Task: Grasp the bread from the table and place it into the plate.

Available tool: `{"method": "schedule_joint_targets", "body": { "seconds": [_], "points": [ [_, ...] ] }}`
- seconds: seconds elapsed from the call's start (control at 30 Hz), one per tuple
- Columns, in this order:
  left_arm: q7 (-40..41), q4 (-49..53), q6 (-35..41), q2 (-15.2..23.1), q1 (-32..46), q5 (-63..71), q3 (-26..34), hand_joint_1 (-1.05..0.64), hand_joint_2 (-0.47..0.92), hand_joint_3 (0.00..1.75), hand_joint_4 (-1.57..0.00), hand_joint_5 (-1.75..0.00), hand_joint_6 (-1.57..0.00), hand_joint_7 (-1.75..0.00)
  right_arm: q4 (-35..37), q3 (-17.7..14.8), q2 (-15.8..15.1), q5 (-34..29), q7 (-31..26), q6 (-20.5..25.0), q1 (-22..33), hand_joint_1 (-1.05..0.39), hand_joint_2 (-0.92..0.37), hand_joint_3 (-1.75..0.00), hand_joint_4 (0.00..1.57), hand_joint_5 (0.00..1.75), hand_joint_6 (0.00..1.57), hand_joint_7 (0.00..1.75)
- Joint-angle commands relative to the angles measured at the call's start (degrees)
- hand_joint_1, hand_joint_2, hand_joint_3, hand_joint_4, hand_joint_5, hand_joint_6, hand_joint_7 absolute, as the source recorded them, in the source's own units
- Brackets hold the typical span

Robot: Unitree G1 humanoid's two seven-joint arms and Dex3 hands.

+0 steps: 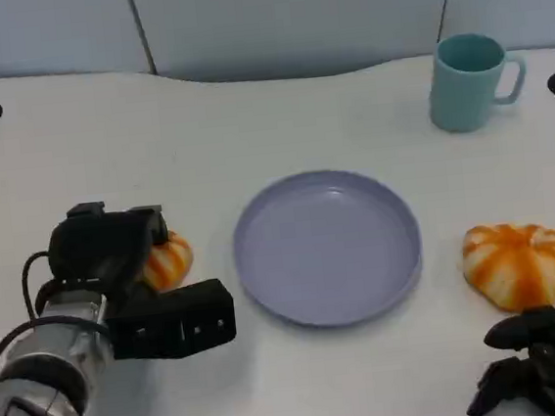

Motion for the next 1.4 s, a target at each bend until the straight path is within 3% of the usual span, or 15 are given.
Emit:
{"method": "schedule_joint_targets", "body": {
  "seconds": [0.03,0.1,0.2,0.23,0.33,0.4,0.83,1.2,1.3,1.37,1.4],
  "points": [
    [1.97,0.47,-0.75,1.63,0.29,1.07,-0.81,-0.20,0.92,0.25,-0.70,-1.75,-0.50,-1.66,0.24,-0.23,-0.30,0.49,-0.05,-0.51,-0.26,-0.96,-0.69,0.00,1.57,0.32,1.51,0.00],
    [3.41,0.26,-1.45,1.96,-0.33,1.14,-0.76,-0.20,0.92,0.15,-0.71,-1.75,-0.58,-1.43,0.36,-0.25,-0.23,0.49,-0.19,-0.43,-0.38,-0.96,-0.69,0.00,1.57,0.33,1.51,0.00],
    [5.71,-0.04,-2.87,2.70,-1.30,1.33,-0.74,-0.18,0.92,0.18,-0.72,-1.75,-0.61,-1.51,0.52,-0.17,-0.21,0.19,-0.50,-0.47,-0.57,-0.95,-0.69,0.00,1.57,0.33,1.50,0.00],
    [6.70,-0.19,-3.76,3.13,-1.75,1.42,-0.76,-0.20,0.92,0.18,-0.76,-1.75,-0.66,-1.36,0.51,-0.11,-0.20,0.05,-0.72,-0.44,-0.62,-0.96,-0.69,0.00,1.57,0.34,1.50,0.00],
    [8.49,-0.34,-5.50,3.93,-2.75,1.41,-0.65,-0.17,0.92,0.18,-0.79,-1.75,-0.60,-1.67,1.05,-0.09,-0.15,-0.04,-0.74,-0.73,-0.97,-0.96,-0.70,0.00,1.57,0.34,1.50,0.00],
    [9.91,-0.40,-6.85,4.37,-3.39,1.31,-0.49,-0.15,0.92,0.19,-0.81,-1.75,-0.61,-1.73,1.57,-0.10,-0.18,-0.17,-0.80,-0.91,-1.34,-0.96,-0.70,0.00,1.57,0.34,1.50,0.00],
    [13.29,-0.52,-8.68,4.82,-7.46,2.71,-1.21,-0.16,0.91,0.23,-0.86,-1.75,-0.67,-1.75,2.96,0.00,0.12,-0.82,-1.46,-1.73,-2.44,-0.98,-0.70,0.00,1.57,0.36,1.51,0.00],
    [8.73,-1.93,-13.64,1.19,-14.16,4.89,-4.36,-0.21,0.90,0.24,-0.89,-1.75,-0.64,-1.75,5.27,-0.13,0.09,-1.03,-1.44,-2.05,-3.92,-0.98,-0.70,0.00,1.57,0.36,1.50,0.00],
    [8.11,-2.22,-15.82,-0.80,-14.79,4.06,-3.94,-0.22,0.90,0.36,-0.92,-1.75,-0.66,-1.75,5.73,0.11,0.09,-1.69,-1.46,-3.41,-4.10,-0.98,-0.71,-0.01,1.57,0.36,1.50,0.00],
    [8.01,-2.38,-16.36,-1.78,-15.37,4.77,-4.61,-0.23,0.78,0.62,-0.92,-1.75,-0.66,-1.75,5.39,0.35,0.20,-1.88,-1.72,-3.62,-3.93,-0.98,-0.71,-0.01,1.57,0.37,1.51,0.01],
    [7.97,-2.40,-16.17,-2.16,-15.55,5.00,-4.82,-0.23,0.75,0.67,-0.92,-1.75,-0.66,-1.75,5.23,0.41,0.28,-1.87,-1.81,-3.55,-3.85,-0.98,-0.71,-0.01,1.57,0.37,1.51,0.01]
  ]
}}
